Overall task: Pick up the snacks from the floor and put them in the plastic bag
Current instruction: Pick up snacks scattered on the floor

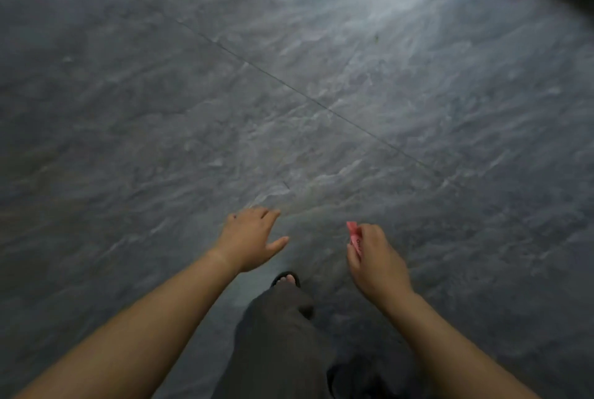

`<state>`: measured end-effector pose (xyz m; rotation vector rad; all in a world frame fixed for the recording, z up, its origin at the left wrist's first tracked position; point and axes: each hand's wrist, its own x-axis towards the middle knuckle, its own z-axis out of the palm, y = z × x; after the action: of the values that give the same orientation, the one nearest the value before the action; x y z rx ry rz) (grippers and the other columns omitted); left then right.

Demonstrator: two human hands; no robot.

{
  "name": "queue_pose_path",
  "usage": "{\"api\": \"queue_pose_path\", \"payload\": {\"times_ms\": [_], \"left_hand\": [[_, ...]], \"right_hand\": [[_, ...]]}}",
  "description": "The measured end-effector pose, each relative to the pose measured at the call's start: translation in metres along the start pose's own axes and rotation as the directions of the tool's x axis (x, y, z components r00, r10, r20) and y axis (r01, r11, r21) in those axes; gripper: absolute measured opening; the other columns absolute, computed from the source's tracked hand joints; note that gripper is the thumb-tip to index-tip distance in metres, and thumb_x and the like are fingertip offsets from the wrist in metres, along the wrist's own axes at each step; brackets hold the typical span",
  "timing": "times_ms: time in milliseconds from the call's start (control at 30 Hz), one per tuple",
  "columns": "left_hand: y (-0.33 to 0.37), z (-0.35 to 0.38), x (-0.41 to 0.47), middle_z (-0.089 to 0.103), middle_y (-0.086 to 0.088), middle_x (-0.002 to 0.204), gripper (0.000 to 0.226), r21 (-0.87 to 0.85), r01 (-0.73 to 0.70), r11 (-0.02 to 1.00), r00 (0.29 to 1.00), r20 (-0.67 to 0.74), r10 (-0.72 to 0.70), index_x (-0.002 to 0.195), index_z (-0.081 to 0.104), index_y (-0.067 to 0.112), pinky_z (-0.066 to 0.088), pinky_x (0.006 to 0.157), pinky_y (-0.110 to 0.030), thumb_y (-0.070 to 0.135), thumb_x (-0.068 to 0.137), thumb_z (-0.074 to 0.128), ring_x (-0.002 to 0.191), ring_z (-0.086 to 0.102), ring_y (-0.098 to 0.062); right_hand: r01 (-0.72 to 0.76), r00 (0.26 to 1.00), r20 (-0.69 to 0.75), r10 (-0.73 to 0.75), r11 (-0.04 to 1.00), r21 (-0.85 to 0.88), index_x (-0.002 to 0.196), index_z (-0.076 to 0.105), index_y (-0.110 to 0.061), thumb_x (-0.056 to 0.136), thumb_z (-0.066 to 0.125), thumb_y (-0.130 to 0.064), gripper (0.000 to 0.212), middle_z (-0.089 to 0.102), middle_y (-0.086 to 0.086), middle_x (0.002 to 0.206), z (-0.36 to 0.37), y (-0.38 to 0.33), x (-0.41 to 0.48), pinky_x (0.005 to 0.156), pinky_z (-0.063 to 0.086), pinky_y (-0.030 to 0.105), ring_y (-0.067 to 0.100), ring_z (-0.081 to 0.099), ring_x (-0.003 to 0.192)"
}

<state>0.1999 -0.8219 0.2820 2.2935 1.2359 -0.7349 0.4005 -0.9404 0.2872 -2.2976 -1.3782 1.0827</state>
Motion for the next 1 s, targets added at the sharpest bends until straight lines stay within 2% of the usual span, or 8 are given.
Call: {"api": "queue_pose_path", "payload": {"times_ms": [100, 233, 433, 600, 667, 733, 900, 1000], "left_hand": [[-0.024, -0.088, -0.11, 0.043, 0.0, 0.142, 0.068, -0.105, 0.064, 0.992, 0.994, -0.077, -0.072, 0.142, 0.027, 0.025, 0.039, 0.1, -0.046, 0.064, 0.088, 0.032, 0.126, 0.043, -0.022], [-0.058, -0.19, -0.243, 0.045, 0.001, 0.141, 0.079, -0.279, 0.147, 0.949, 0.956, -0.205, -0.209, 0.139, 0.034, 0.025, 0.038, 0.1, -0.042, 0.071, 0.077, 0.019, 0.128, 0.043, -0.02], [-0.132, -0.252, -0.383, 0.045, 0.002, 0.141, 0.086, -0.466, 0.293, 0.835, 0.818, -0.33, -0.471, 0.138, 0.038, 0.025, 0.039, 0.101, -0.039, 0.072, 0.07, 0.015, 0.127, 0.044, -0.02], [-0.198, -0.249, -0.458, 0.046, -0.002, 0.141, 0.088, -0.598, 0.402, 0.694, 0.69, -0.3, -0.658, 0.138, 0.038, 0.024, 0.04, 0.101, -0.039, 0.073, 0.069, 0.016, 0.126, 0.045, -0.022], [-0.217, -0.242, -0.474, 0.045, -0.003, 0.141, 0.079, -0.664, 0.429, 0.612, 0.638, -0.256, -0.726, 0.14, 0.035, 0.023, 0.039, 0.101, -0.037, 0.071, 0.078, 0.027, 0.126, 0.044, -0.023], [-0.231, -0.234, -0.481, 0.044, -0.003, 0.143, 0.066, -0.723, 0.434, 0.537, 0.598, -0.215, -0.772, 0.141, 0.032, 0.024, 0.038, 0.101, -0.036, 0.061, 0.087, 0.038, 0.127, 0.043, -0.022], [-0.266, -0.223, -0.472, 0.041, 0.0, 0.145, 0.067, -0.82, 0.441, 0.365, 0.516, -0.101, -0.851, 0.143, 0.03, 0.022, 0.037, 0.105, -0.036, 0.061, 0.088, 0.036, 0.128, 0.041, -0.019], [-0.304, -0.235, -0.461, 0.041, -0.001, 0.144, 0.067, -0.842, 0.466, 0.273, 0.465, -0.029, -0.885, 0.142, 0.031, 0.022, 0.037, 0.104, -0.037, 0.061, 0.088, 0.036, 0.126, 0.042, -0.02]], "right_hand": [[0.145, 0.987, 0.059, -0.146, 0.989, 0.033, 0.12, 0.047, -0.02, 0.091, 0.049, -0.025, 0.03, 0.051, 0.004, 0.117, -0.072, -0.125, -0.06, 0.074, 0.043, 0.036, 0.025, 0.056, 0.102], [0.286, 0.952, 0.113, -0.283, 0.958, -0.009, 0.115, 0.048, -0.019, 0.09, 0.048, -0.028, 0.027, 0.05, 0.002, 0.113, -0.138, -0.276, -0.123, 0.072, 0.039, 0.034, 0.025, 0.054, 0.099], [0.527, 0.836, 0.221, -0.502, 0.846, -0.075, 0.122, 0.043, -0.022, 0.093, 0.044, -0.032, 0.03, 0.048, 0.0, 0.118, -0.142, -0.437, -0.169, 0.067, 0.037, 0.03, 0.025, 0.056, 0.096], [0.664, 0.724, 0.272, -0.634, 0.747, -0.025, 0.125, 0.044, -0.024, 0.092, 0.046, -0.03, 0.034, 0.051, 0.0, 0.12, -0.107, -0.533, -0.193, 0.072, 0.043, 0.032, 0.022, 0.055, 0.1], [0.703, 0.679, 0.318, -0.661, 0.71, -0.025, 0.125, 0.044, -0.025, 0.091, 0.047, -0.031, 0.035, 0.052, -0.002, 0.119, -0.092, -0.556, -0.194, 0.074, 0.045, 0.031, 0.019, 0.056, 0.1], [0.731, 0.644, 0.362, -0.674, 0.681, -0.033, 0.125, 0.044, -0.026, 0.091, 0.048, -0.032, 0.035, 0.053, -0.004, 0.12, -0.08, -0.576, -0.185, 0.073, 0.043, 0.027, 0.016, 0.055, 0.101], [0.746, 0.594, 0.459, -0.66, 0.666, -0.009, 0.125, 0.046, -0.028, 0.091, 0.05, -0.03, 0.035, 0.052, -0.005, 0.123, -0.048, -0.629, -0.142, 0.073, 0.037, 0.023, 0.016, 0.055, 0.103], [0.801, 0.507, 0.528, -0.681, 0.599, 0.005, 0.123, 0.048, -0.025, 0.091, 0.05, -0.031, 0.033, 0.055, -0.002, 0.122, -0.024, -0.683, -0.101, 0.072, 0.04, 0.026, 0.019, 0.057, 0.1]]}}
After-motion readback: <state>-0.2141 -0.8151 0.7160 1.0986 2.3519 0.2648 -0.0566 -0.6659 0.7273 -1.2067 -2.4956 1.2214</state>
